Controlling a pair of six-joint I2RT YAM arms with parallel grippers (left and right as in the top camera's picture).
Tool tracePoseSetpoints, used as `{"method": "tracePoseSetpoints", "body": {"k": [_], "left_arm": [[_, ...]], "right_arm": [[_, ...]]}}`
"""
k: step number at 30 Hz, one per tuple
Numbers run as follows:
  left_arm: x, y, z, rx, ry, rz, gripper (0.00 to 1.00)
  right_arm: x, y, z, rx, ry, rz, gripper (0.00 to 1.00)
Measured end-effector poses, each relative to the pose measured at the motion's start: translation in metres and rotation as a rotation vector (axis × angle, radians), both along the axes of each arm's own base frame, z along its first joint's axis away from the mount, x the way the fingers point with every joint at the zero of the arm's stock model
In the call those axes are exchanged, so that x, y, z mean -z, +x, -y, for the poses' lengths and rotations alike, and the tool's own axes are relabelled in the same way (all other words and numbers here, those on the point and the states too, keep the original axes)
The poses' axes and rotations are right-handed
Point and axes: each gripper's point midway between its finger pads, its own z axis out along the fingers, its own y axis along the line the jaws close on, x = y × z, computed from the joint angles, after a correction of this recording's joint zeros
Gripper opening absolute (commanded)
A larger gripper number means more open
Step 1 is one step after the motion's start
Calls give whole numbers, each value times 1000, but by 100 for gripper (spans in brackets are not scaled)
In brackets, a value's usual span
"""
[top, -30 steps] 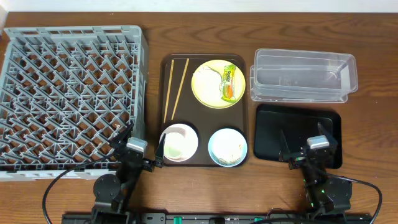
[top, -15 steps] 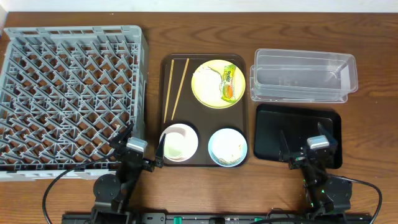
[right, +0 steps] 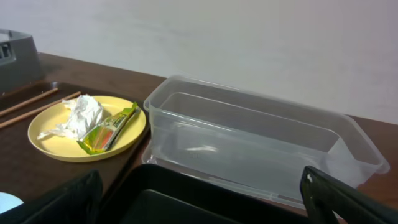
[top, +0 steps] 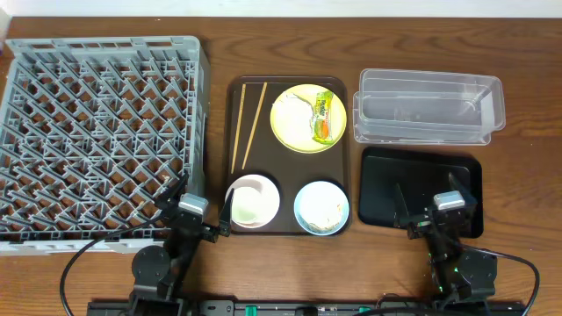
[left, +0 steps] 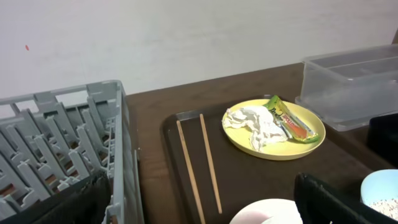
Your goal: Sort waste into correct bins and load items into the dishwasher
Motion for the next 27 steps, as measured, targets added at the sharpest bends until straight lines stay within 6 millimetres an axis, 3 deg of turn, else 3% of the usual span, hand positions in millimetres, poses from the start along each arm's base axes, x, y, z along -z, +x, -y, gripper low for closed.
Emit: {"method": "tracePoseSetpoints", "body": {"k": [5,11,18,21,27], "left_arm": [[-2,0,0,0,-1,9,94],[-4,-5,13,80,-19,14,94],[-40,-16,34,217,-107,118,94],[-63,-20,31,207,-127,133,94],[-115,-22,26,166,-135,11,94]], "right_arm": [[-2,0,0,-1,2,8,99],[-4,-4,-18,-99,133,-14,99],[-24,-16,-45,-268,251,-5,99],[-47,-25,-51,-309,268,-28,99],[-125,-38,-56,-334,273,-113,99]]}}
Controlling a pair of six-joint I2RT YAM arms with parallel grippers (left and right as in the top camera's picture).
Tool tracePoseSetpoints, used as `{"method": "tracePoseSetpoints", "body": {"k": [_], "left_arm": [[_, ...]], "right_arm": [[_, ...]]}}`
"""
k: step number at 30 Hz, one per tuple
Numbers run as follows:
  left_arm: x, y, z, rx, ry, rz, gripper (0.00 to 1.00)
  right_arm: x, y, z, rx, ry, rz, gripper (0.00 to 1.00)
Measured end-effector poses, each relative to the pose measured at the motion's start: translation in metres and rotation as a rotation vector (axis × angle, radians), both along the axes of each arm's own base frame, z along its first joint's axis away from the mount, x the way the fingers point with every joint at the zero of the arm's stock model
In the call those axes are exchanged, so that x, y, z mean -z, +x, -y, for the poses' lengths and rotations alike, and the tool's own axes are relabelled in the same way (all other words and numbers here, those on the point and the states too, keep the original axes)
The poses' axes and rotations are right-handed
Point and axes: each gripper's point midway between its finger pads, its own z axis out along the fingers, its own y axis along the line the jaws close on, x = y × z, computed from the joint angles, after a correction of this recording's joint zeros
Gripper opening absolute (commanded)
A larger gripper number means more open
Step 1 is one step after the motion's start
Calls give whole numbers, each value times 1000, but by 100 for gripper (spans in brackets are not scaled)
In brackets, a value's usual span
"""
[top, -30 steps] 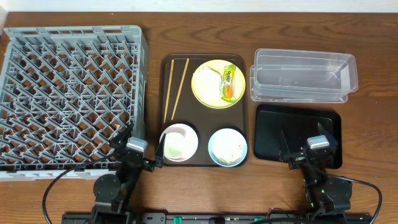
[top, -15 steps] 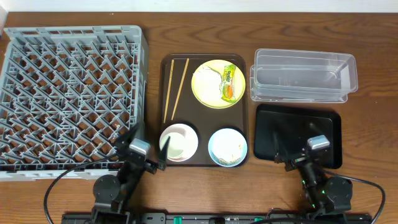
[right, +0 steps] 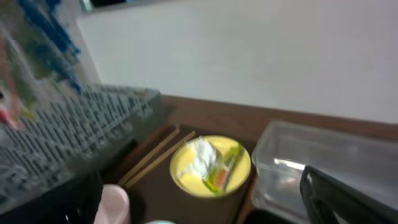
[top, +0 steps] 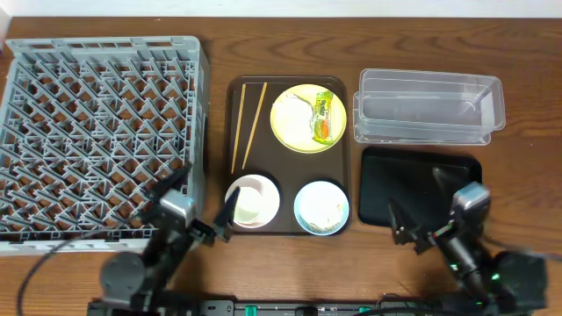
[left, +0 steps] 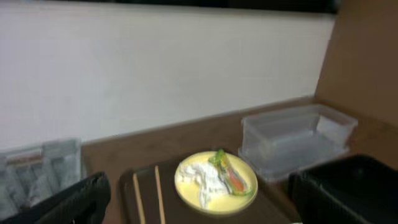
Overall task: Sort waste into correct bins and load items into the dishwasher
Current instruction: 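Grasp the white tissue with the right gripper, drop it in the clear bin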
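On the brown tray [top: 263, 158] lie two chopsticks [top: 248, 123], a yellow plate [top: 285, 127] with a crumpled tissue [top: 294, 105] and a green wrapper [top: 323, 117], a pink bowl [top: 252, 200] and a light blue bowl [top: 321, 207]. The grey dish rack [top: 97, 132] stands to the left. My left gripper [top: 198, 204] hangs open over the rack's near right corner, next to the pink bowl. My right gripper [top: 420, 204] is open above the black bin [top: 413, 171]. Both wrist views show the plate [left: 186, 183] [right: 186, 168] ahead, between empty fingers.
A clear plastic bin [top: 428, 107] sits at the back right, behind the black bin. The tray fills the middle between rack and bins. A white wall stands behind the table. Both wrist views are blurred.
Both arms have lifted and shifted: the wrist views now look down on the plate from higher up. The right wrist view now takes in the rack and pink bowl. Both grippers remain open and empty.
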Motion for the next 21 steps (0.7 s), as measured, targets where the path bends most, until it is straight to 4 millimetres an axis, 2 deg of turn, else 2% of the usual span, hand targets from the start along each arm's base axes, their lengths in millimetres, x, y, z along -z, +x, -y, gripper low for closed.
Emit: {"method": "tracePoseSetpoints", "body": {"k": [4,7,11,14,18,21], "left_arm": [[-11,8,0,-6,18,-195,94],[-15,15,0,-14,36,-349,94],[-20,24,1,-19,55,-481,94],[-23,30,1,-19,60,-513,94],[-12,31,1,-20,67,-566,94],[-11,31,1,-20,69,-574,94]], "right_arm": [[-21,9,-2,-7,-15,-203,99],[-28,23,-4,-16,-44,-385,99],[-32,41,-6,-23,-66,-511,99],[-22,52,-9,-38,-71,-594,99],[-6,70,-18,-73,-68,-661,99],[11,87,-38,-114,-113,-727,99]]}}
